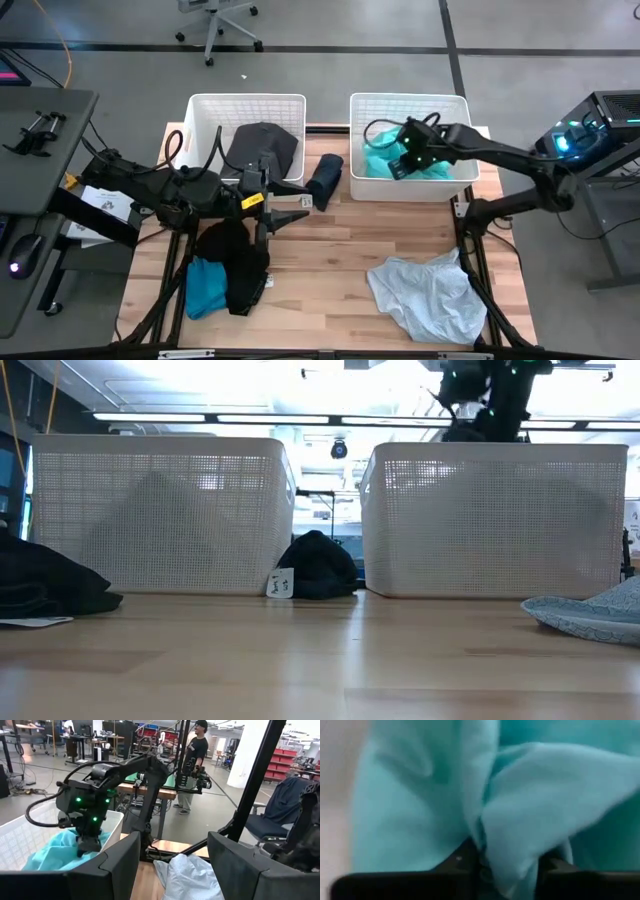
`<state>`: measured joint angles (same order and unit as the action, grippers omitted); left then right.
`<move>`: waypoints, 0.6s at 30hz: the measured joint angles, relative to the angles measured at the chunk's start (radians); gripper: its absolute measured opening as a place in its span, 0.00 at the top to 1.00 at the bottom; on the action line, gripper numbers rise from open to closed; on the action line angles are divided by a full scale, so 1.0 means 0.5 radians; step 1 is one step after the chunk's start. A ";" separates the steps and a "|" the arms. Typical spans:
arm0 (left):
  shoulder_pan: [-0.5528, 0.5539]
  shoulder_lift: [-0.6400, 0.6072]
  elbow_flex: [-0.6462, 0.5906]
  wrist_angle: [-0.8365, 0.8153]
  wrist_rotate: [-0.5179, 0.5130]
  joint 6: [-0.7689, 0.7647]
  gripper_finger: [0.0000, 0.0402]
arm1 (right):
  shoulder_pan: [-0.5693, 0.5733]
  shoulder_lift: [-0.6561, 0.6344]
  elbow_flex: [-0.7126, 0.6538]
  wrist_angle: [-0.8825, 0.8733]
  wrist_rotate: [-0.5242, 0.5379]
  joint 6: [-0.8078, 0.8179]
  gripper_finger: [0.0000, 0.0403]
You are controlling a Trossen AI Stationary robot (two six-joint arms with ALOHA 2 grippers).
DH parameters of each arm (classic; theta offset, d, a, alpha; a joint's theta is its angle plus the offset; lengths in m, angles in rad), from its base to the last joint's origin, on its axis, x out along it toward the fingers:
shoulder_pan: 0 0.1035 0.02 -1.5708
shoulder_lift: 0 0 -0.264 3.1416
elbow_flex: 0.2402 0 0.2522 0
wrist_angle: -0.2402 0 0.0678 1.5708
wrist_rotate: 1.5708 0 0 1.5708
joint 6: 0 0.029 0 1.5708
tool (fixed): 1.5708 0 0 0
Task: Sort clothes
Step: Put the light blue shirt into the right white laundry bin, then put the white patient gown into the right white laundry bin
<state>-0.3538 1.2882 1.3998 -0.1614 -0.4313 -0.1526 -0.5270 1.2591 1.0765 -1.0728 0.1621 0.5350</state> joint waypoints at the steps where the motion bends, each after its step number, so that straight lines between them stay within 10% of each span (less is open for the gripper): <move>1: 0.000 0.000 0.000 -0.004 0.001 0.000 0.46 | -0.054 0.001 -0.008 -0.039 -0.024 -0.020 0.73; 8: 0.004 0.000 0.000 -0.008 0.002 0.000 0.46 | -0.193 -0.025 0.410 -0.367 -0.048 -0.072 0.53; 14: 0.012 0.000 0.002 -0.083 -0.030 -0.032 0.46 | 0.173 -0.146 0.878 -0.380 0.405 0.016 0.53; 18: 0.013 0.001 0.002 -0.247 -0.110 -0.253 0.46 | 0.495 -0.177 1.009 -0.293 0.351 -0.091 0.53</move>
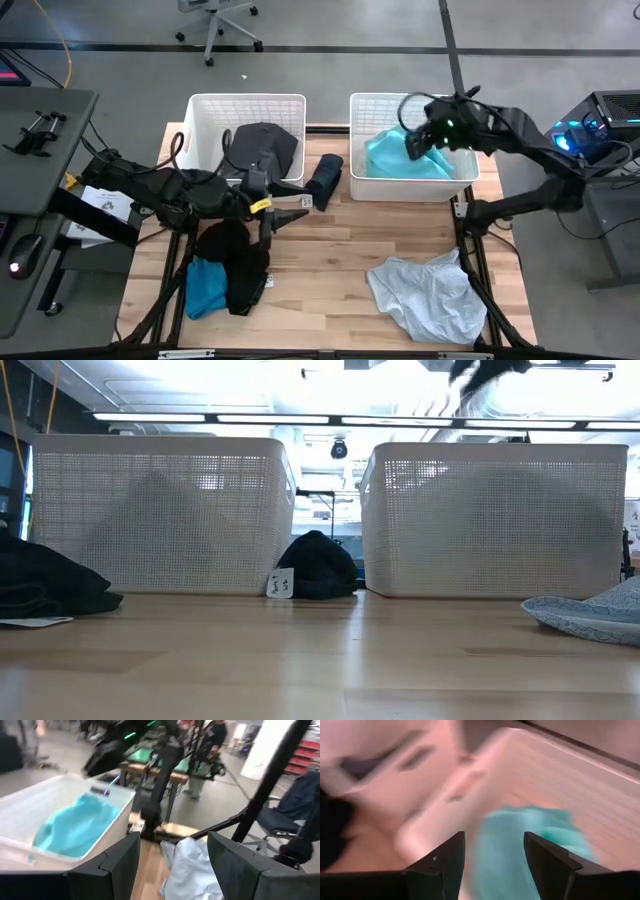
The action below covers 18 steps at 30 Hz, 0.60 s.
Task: Sort clothes
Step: Put the white patient gown into the right white laundry bin
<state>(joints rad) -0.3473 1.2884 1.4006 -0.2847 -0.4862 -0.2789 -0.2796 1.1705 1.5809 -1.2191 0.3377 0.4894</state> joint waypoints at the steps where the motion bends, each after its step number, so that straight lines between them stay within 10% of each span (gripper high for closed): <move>1: 0.000 0.000 0.000 -0.026 -0.036 -0.037 0.46 | 0.099 -0.017 0.006 0.032 -0.024 -0.031 0.53; 18: -0.070 0.015 0.000 0.169 -0.683 -0.744 0.46 | 1.861 -0.094 -0.159 0.295 -0.474 0.241 0.53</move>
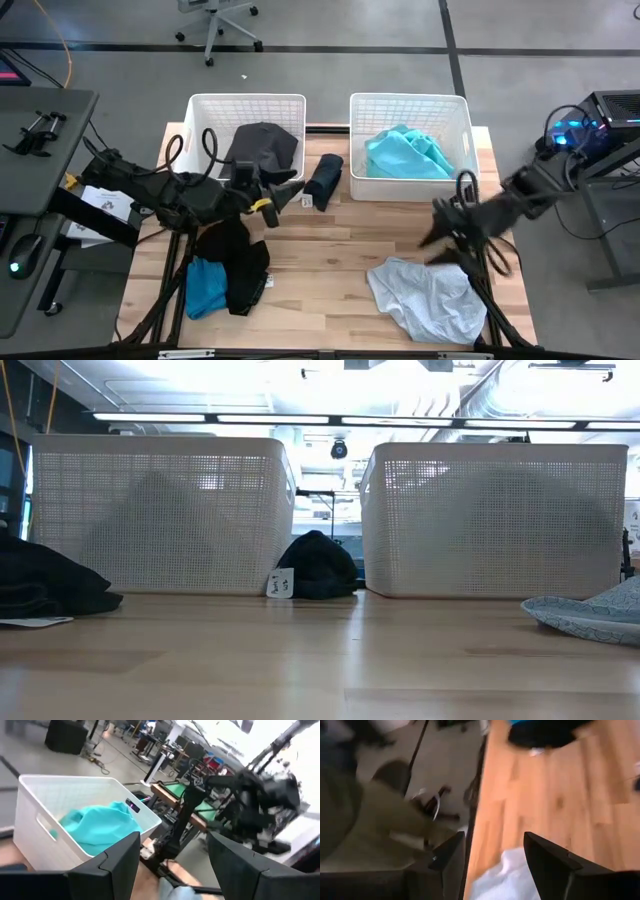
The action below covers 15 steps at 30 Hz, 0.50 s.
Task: Sort clothes
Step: Put the white patient gown into the right white laundry bin
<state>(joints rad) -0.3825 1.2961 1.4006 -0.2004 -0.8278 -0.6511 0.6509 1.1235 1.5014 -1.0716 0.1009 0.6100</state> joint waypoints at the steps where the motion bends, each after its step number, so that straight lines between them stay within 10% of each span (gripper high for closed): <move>1: -0.002 0.009 0.000 0.006 -0.010 -0.039 0.46 | 0.067 -0.002 -0.019 -0.006 0.009 -0.004 0.53; 15: -0.048 0.363 -0.002 -0.047 0.035 -0.370 0.46 | 0.444 0.000 -0.667 0.189 0.056 0.419 0.53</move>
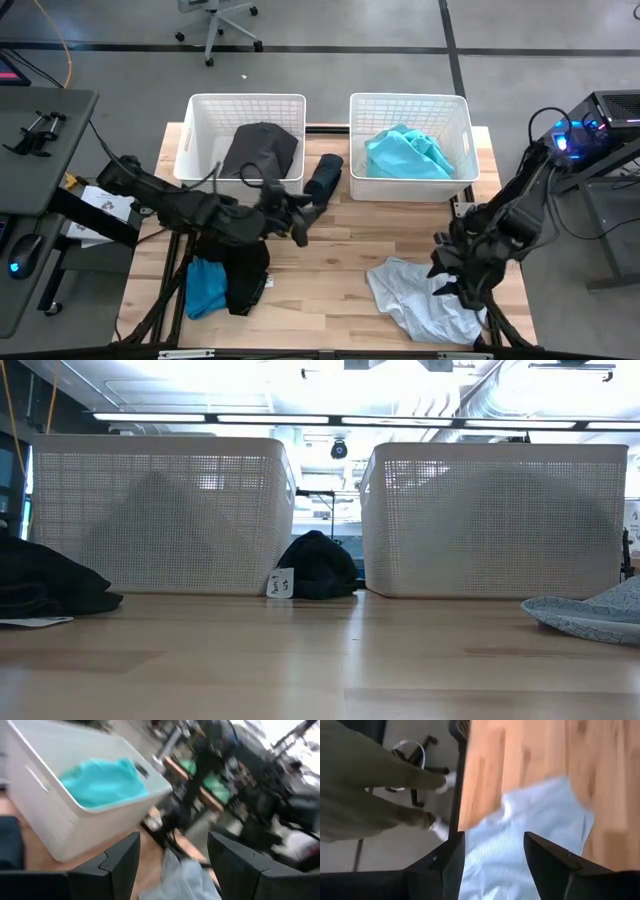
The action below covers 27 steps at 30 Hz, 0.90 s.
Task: Sort clothes
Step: Put the white patient gown into the right white laundry bin
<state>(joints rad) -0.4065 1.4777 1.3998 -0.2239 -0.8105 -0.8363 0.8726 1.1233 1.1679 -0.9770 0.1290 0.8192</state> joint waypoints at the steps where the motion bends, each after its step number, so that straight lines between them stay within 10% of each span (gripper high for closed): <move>1: 0.012 0.017 0.000 0.001 0.072 0.000 0.46 | 0.000 0.001 -0.045 -0.001 -0.027 0.084 0.53; 12: 0.075 0.053 0.000 -0.112 0.477 0.427 0.46 | -0.157 0.014 -0.433 -0.096 -0.375 0.887 0.52; 27: 0.119 -0.063 0.000 -0.429 1.231 0.822 0.46 | -0.569 0.617 -0.630 -0.217 -0.963 0.899 0.38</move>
<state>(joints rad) -0.3468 1.4464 1.3998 -0.4382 -0.1949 -0.4254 0.5881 1.4316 0.8528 -1.0854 -0.3527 1.2688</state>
